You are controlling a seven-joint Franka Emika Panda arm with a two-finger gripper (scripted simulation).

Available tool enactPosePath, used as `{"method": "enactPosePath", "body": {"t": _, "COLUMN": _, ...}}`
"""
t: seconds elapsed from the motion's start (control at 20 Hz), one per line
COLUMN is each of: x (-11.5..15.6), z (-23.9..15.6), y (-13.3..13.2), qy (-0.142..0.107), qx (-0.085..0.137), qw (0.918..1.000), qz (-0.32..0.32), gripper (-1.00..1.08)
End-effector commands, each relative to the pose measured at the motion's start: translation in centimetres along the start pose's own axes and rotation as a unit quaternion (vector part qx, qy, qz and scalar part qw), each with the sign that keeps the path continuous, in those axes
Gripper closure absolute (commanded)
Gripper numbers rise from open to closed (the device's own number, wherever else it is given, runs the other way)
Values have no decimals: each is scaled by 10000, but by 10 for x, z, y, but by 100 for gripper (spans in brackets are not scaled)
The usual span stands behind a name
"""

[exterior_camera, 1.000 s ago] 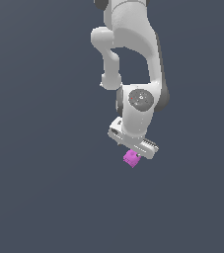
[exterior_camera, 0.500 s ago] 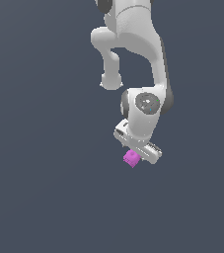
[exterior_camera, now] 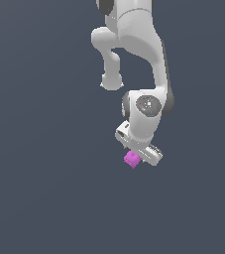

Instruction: Pick up the object and move it to a goal position.

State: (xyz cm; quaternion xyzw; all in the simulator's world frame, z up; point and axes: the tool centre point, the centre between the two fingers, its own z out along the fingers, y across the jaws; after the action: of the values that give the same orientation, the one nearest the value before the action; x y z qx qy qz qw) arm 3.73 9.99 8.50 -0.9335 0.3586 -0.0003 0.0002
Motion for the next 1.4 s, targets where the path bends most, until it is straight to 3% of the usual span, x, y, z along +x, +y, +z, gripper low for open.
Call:
{"method": "enactPosePath", "body": {"t": 0.0, "x": 0, "z": 9, "y": 1, "qy": -4, "qx": -5, "qw": 10000, "qz": 5, "gripper": -92}}
{"method": "enactPosePath", "body": {"t": 0.55, "x": 0, "z": 45, "y": 0, "qy": -3, "qx": -3, "qw": 10000, "qz": 20, "gripper": -92}}
{"method": "enactPosePath", "body": {"t": 0.6, "x": 0, "z": 45, "y": 0, "qy": -3, "qx": -3, "qw": 10000, "qz": 20, "gripper": 108}}
{"method": "enactPosePath", "body": {"t": 1.35, "x": 1, "z": 44, "y": 6, "qy": -3, "qx": -3, "qw": 10000, "qz": 20, "gripper": 108}}
